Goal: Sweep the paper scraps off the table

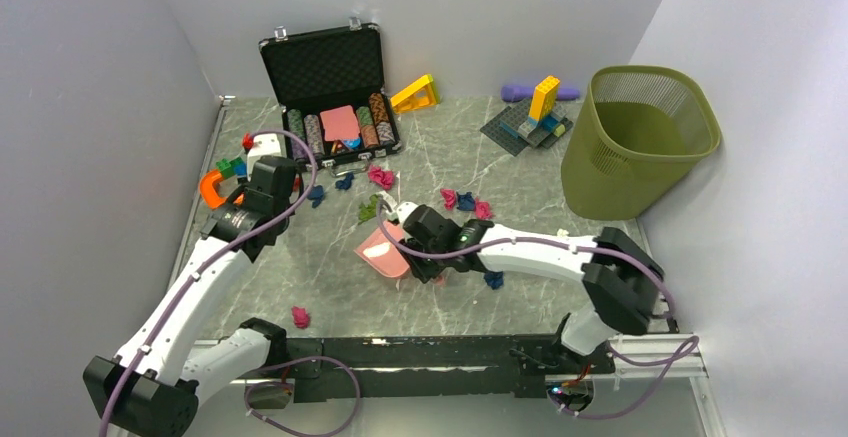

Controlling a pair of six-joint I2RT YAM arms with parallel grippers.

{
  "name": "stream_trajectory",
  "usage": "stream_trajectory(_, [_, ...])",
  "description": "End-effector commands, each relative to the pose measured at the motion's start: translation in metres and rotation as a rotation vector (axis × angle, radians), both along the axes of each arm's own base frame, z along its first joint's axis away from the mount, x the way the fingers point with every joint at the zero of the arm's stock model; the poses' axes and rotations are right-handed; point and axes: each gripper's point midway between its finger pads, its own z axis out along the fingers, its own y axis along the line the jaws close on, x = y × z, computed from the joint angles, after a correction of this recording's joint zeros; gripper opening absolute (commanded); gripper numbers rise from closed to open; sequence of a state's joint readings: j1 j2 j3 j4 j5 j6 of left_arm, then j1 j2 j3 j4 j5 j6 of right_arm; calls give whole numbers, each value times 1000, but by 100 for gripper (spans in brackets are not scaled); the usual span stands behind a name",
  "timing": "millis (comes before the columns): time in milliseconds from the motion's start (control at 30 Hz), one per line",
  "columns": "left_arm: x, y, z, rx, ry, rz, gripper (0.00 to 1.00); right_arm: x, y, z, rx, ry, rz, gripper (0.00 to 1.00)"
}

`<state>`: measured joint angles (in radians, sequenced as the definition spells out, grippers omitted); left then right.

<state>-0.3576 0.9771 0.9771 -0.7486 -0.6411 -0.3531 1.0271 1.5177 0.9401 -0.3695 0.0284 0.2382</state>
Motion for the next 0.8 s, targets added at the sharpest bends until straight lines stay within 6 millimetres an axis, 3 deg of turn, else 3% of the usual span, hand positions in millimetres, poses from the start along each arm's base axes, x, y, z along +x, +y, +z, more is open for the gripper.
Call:
stream_trajectory(0, [2,2,11,-8,-55,8,0,15,10,-1,-68,-38,-1,0])
stream_trajectory(400, [0,-2,14,-36,-76,-22,0,-19,75,-16,23,90,168,7])
stream_trajectory(767, [-2,-3,18,-44,-94,-30,0,-11,66,-34,-35,70,118,55])
